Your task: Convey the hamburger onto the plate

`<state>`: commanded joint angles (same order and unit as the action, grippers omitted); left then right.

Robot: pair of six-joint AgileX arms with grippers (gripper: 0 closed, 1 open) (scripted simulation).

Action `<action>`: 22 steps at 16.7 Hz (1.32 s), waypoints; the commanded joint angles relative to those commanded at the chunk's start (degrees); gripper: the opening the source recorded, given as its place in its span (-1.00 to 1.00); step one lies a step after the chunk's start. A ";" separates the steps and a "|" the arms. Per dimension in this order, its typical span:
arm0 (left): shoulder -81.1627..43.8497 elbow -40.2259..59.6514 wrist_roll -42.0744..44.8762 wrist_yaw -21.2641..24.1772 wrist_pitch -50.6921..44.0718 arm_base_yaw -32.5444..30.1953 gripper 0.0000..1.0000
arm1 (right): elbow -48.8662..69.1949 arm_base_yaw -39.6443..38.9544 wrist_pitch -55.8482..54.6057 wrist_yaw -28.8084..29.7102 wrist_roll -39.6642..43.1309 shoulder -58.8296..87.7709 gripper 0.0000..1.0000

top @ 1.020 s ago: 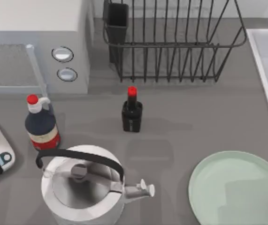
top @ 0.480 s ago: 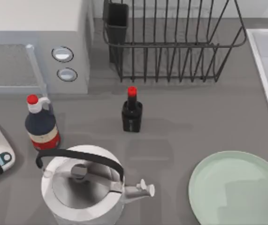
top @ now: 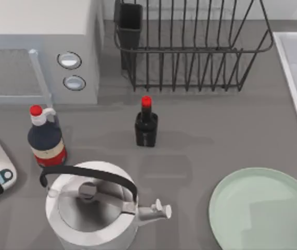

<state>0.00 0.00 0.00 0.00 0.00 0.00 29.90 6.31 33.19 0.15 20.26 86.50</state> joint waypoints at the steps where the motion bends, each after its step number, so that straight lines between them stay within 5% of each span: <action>1: 0.00 0.00 0.00 0.00 0.00 0.00 1.00 | 0.00 0.00 0.00 0.00 0.00 0.00 -1.00; 8: 0.00 0.00 0.00 0.00 0.00 0.00 1.00 | 0.00 0.00 0.00 0.00 0.00 0.00 -1.00; 22: 0.00 0.00 0.00 0.00 0.00 0.00 1.00 | 19.74 0.52 32.67 -0.73 0.73 -14.27 -1.00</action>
<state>0.00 0.00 0.00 0.00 0.00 0.00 49.63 6.83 65.86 -0.58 20.99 72.23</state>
